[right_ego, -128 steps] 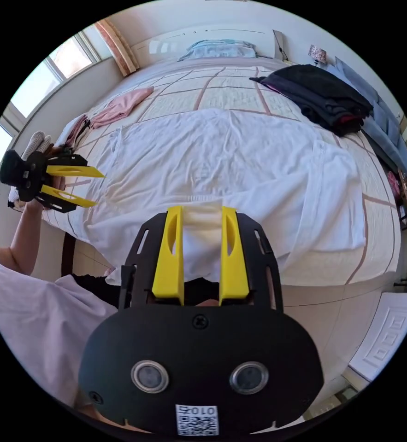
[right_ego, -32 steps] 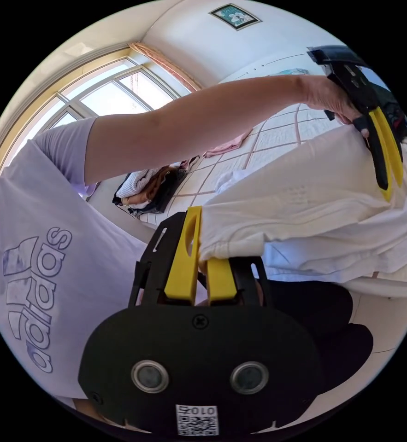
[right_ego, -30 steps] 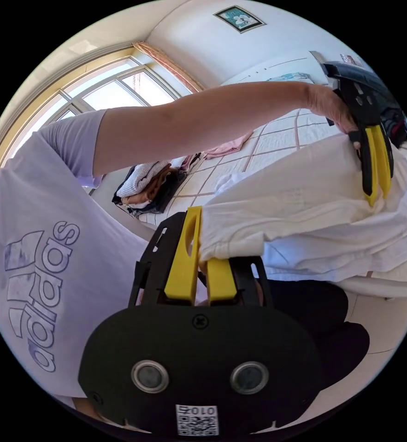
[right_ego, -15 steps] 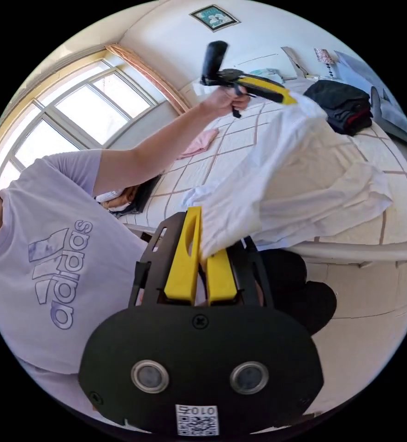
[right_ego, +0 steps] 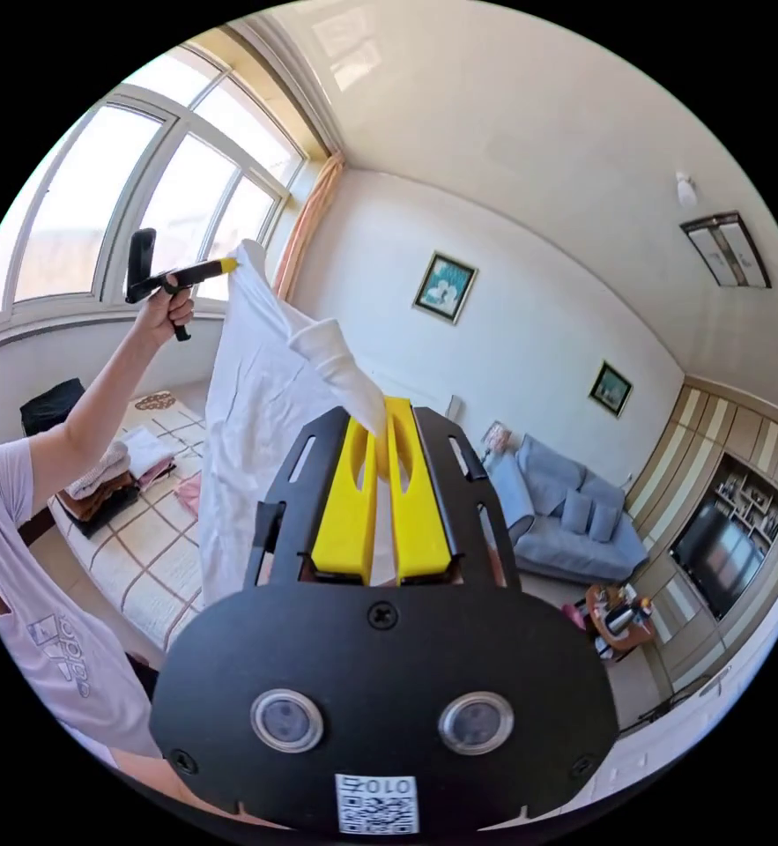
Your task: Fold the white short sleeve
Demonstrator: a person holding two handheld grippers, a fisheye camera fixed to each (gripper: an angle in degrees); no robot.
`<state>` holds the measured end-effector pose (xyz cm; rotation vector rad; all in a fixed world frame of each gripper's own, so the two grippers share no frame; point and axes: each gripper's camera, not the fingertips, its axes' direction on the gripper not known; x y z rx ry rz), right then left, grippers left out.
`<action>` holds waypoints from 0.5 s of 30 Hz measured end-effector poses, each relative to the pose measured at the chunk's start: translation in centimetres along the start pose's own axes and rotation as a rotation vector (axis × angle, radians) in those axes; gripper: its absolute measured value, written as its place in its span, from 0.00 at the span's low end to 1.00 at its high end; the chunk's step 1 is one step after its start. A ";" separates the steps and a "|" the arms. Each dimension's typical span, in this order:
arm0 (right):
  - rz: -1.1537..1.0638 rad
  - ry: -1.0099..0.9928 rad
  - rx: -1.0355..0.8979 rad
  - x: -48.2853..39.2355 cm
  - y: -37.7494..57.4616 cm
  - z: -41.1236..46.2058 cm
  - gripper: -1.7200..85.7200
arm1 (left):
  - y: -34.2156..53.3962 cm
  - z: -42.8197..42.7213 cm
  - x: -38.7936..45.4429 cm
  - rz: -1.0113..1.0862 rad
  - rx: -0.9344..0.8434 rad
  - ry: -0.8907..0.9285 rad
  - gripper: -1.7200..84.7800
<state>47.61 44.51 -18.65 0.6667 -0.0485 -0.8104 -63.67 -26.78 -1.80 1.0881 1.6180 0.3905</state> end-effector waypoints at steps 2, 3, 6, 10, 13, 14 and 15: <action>-0.029 0.011 0.076 -1.9 -3.4 -2.0 0.03 | -3.1 -3.7 0.0 0.041 -0.002 -0.040 0.02; -0.041 0.008 0.083 -2.5 -3.7 -2.3 0.03 | -4.3 -5.8 0.0 0.058 -0.020 -0.034 0.02; -0.066 -0.061 0.075 -5.3 -2.6 -2.6 0.03 | -3.3 -9.3 0.3 0.044 -0.076 0.015 0.02; -0.107 -0.245 -0.131 -9.4 4.0 0.9 0.03 | 6.6 -11.8 2.3 -0.041 -0.145 0.207 0.02; -0.148 -0.389 -0.379 -13.0 11.8 6.2 0.03 | 18.0 -12.6 5.6 -0.170 -0.206 0.340 0.02; -0.167 -0.450 -0.475 -14.5 15.3 8.7 0.03 | 20.6 -12.5 6.4 -0.199 -0.231 0.354 0.02; -0.177 -0.486 -0.517 -15.2 17.0 10.0 0.03 | 25.9 -12.1 7.9 -0.287 -0.302 0.373 0.02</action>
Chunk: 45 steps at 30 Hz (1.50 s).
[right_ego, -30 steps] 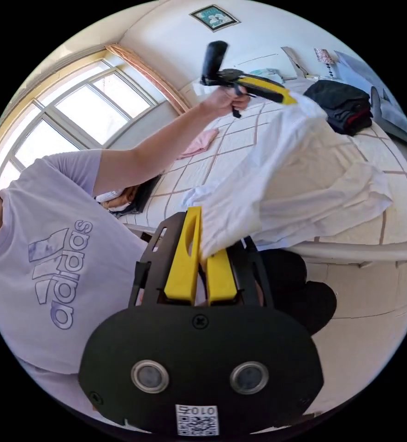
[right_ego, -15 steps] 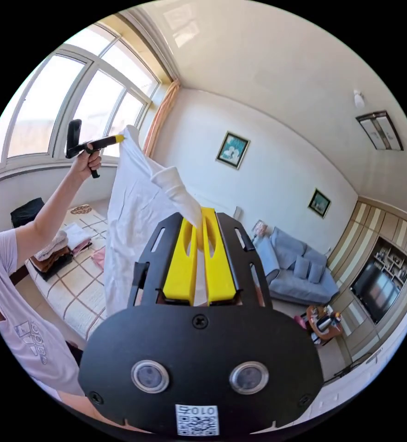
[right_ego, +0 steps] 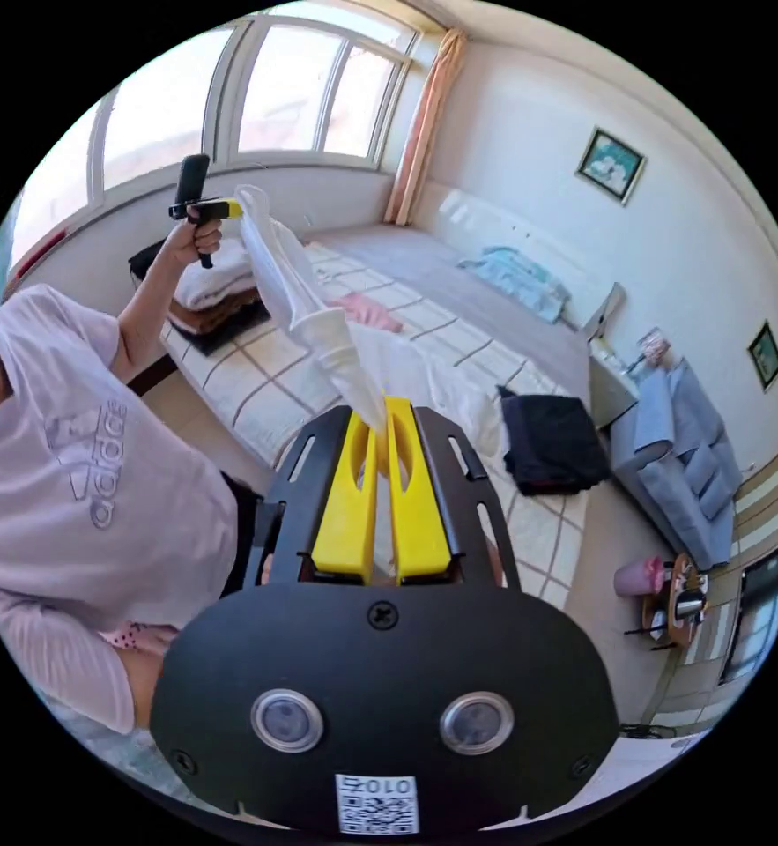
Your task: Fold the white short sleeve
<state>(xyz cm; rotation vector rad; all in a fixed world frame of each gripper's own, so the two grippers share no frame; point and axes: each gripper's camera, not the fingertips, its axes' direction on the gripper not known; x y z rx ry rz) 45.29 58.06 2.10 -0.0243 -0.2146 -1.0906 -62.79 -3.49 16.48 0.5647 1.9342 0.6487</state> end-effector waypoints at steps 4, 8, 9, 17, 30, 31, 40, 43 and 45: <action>0.046 -0.307 -0.158 1.5 4.5 12.9 0.03 | 17.1 8.4 -1.1 -0.300 -0.208 0.083 0.02; 0.092 -0.449 -0.340 4.5 4.8 21.8 0.03 | 23.9 11.4 -1.1 -0.381 -0.284 0.109 0.02; 0.091 -0.454 -0.349 5.1 4.4 22.5 0.03 | 24.0 11.8 -1.6 -0.355 -0.298 0.134 0.02; 0.056 -0.393 -0.362 10.5 -0.8 28.7 0.07 | 20.8 16.2 -8.4 -0.338 -0.529 0.104 0.05; 0.206 -0.356 -0.163 12.0 8.1 25.0 0.19 | 24.8 11.8 -4.3 -0.395 -0.417 -0.063 0.14; 0.201 -0.369 -0.171 11.8 8.0 25.4 0.18 | 24.7 12.4 -4.0 -0.369 -0.450 -0.047 0.15; 0.169 -0.444 -0.213 9.5 8.2 28.0 0.12 | 25.8 17.5 -3.7 -0.355 -0.517 0.085 0.14; 0.138 -0.499 -0.258 8.6 9.0 27.7 0.08 | 26.2 18.6 -3.2 -0.386 -0.550 0.155 0.11; 0.124 -0.518 -0.284 8.0 9.7 27.2 0.07 | 26.5 18.7 -2.6 -0.387 -0.586 0.159 0.09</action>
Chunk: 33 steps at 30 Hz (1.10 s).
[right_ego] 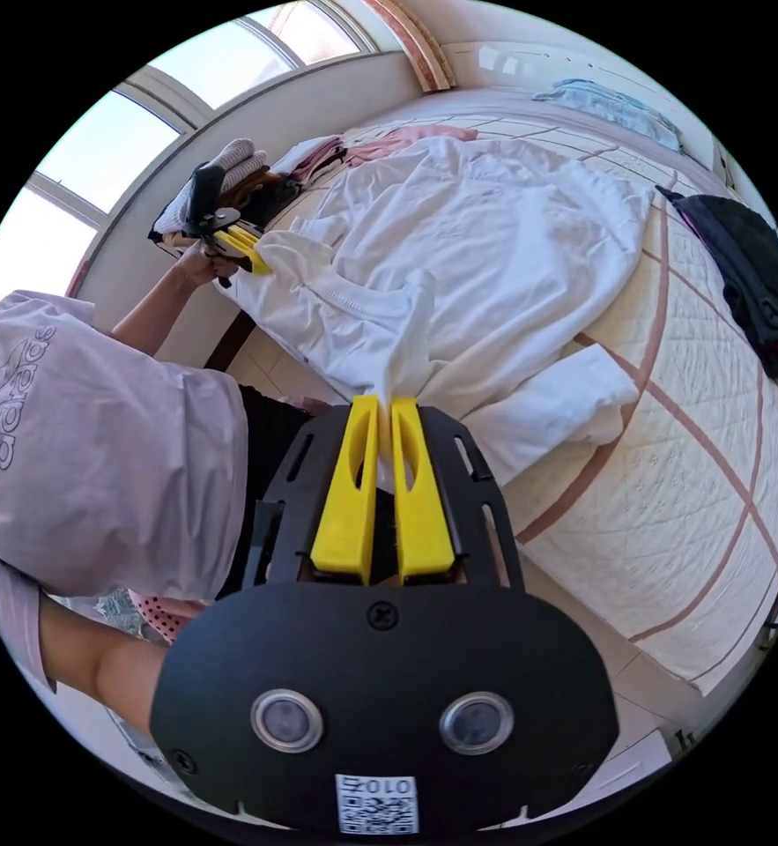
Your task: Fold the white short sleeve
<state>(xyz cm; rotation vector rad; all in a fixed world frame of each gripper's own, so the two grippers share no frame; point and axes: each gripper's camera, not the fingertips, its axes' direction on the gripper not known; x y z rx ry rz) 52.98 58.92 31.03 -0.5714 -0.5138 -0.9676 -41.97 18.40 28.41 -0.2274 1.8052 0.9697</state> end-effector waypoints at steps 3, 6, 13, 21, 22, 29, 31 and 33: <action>0.010 0.103 -0.031 -1.2 1.7 -0.6 0.07 | 1.2 -1.8 1.5 0.036 0.025 -0.043 0.07; 0.020 0.202 0.034 -2.3 2.1 -3.9 0.06 | 1.9 -6.5 2.2 0.028 0.140 -0.076 0.05; -0.084 0.620 0.516 -14.7 1.6 -23.2 0.05 | -0.9 -22.9 14.5 0.285 0.459 -0.459 0.03; -0.306 0.784 0.872 -30.7 9.4 -34.7 0.05 | 2.6 -34.6 30.7 0.552 0.649 -0.625 0.02; -0.334 0.814 0.913 -32.8 10.6 -35.5 0.05 | 3.3 -35.6 32.9 0.581 0.653 -0.649 0.02; -0.370 0.963 0.895 -37.1 9.4 -36.9 0.06 | 4.1 -38.7 37.3 0.632 0.629 -0.666 0.02; -0.331 0.943 0.824 -34.6 6.8 -35.6 0.06 | 2.5 -38.0 33.4 0.567 0.585 -0.596 0.02; -0.265 0.902 0.724 -30.2 3.5 -33.3 0.06 | 0.8 -36.4 28.1 0.480 0.547 -0.497 0.02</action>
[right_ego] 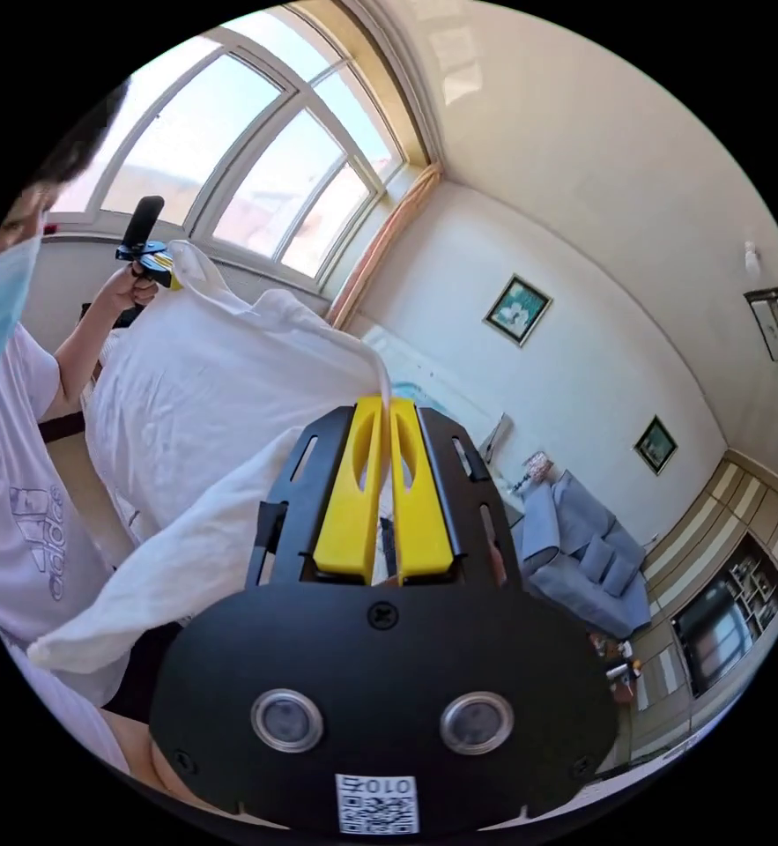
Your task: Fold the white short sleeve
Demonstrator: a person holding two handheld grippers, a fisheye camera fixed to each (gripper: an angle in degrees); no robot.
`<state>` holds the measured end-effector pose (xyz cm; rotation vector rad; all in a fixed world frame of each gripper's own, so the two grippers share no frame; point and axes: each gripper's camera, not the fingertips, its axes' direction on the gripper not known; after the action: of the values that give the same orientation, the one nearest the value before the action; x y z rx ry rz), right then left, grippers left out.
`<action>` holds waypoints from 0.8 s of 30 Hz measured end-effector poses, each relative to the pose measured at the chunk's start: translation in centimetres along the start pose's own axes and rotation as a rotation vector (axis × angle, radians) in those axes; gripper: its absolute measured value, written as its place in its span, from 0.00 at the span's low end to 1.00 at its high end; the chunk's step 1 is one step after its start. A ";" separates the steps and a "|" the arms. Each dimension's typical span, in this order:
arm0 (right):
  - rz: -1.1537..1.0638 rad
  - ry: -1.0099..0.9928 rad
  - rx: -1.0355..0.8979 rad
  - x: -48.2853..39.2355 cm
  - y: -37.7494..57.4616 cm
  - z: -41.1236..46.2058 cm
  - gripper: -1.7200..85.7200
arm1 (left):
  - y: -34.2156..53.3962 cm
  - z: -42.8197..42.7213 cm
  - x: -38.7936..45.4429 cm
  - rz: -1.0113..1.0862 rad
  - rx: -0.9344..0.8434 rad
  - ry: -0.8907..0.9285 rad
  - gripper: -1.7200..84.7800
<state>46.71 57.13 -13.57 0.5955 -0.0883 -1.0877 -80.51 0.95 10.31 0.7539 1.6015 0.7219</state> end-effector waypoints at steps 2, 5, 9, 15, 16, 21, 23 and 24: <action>0.039 -0.098 -0.187 1.4 2.1 10.2 0.06 | 3.1 5.3 -4.6 -0.114 -0.069 0.076 0.02; 0.167 -0.245 -0.324 5.8 3.7 21.7 0.05 | 7.4 14.8 -13.3 -0.260 -0.180 0.146 0.02; 0.151 -0.085 -0.174 10.0 -1.7 21.4 0.05 | 2.4 17.4 -21.1 -0.284 -0.125 0.032 0.02; -0.028 -0.034 0.213 13.2 -6.8 10.0 0.05 | -10.8 6.9 -17.2 -0.008 0.033 -0.150 0.02; -0.064 -0.066 0.220 12.8 -6.1 9.4 0.05 | -11.1 6.1 -16.1 0.014 0.030 -0.132 0.02; -0.114 -0.270 0.123 9.3 1.1 13.5 0.05 | -5.2 9.1 -11.8 0.002 -0.022 -0.035 0.02; -0.112 -0.366 -0.017 6.2 6.3 18.0 0.05 | -1.3 12.1 -9.8 -0.008 -0.090 0.002 0.02; -0.114 -0.383 -0.059 5.2 7.7 19.2 0.05 | 1.6 14.5 -8.1 -0.008 -0.151 0.010 0.02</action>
<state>48.67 47.26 5.31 0.3359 -0.3569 -1.3008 -65.00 -3.80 14.32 0.6342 1.5394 0.8319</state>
